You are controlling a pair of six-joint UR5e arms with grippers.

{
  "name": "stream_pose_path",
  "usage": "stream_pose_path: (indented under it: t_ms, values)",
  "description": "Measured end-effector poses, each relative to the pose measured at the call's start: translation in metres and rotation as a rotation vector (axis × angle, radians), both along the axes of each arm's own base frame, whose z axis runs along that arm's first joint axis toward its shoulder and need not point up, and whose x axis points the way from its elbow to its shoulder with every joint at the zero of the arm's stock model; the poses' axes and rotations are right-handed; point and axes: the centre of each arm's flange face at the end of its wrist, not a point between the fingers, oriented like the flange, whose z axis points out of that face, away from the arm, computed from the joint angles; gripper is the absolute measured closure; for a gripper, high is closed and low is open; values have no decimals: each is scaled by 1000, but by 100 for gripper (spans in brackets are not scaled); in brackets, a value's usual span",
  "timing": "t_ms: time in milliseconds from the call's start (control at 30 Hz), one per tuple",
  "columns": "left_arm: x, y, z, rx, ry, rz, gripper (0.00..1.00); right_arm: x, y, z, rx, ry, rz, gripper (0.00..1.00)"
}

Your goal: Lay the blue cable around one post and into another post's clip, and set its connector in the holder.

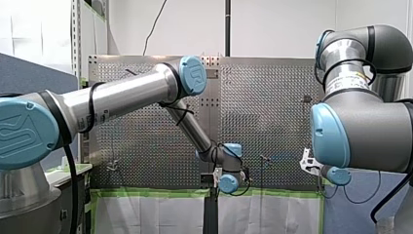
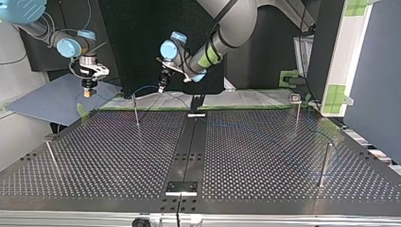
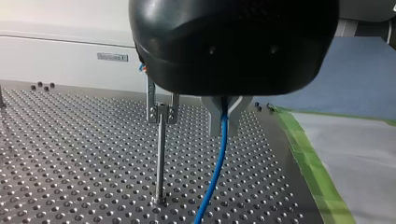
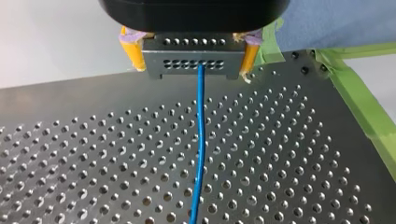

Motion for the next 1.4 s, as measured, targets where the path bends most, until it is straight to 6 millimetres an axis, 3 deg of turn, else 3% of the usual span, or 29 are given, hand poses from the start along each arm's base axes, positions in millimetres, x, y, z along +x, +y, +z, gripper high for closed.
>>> stream_pose_path:
  t_ms: [1400]
  values:
    - [47, 27, 6, -69, 7, 47, 100, 2, 1, -1, 3, 1, -22, 100]
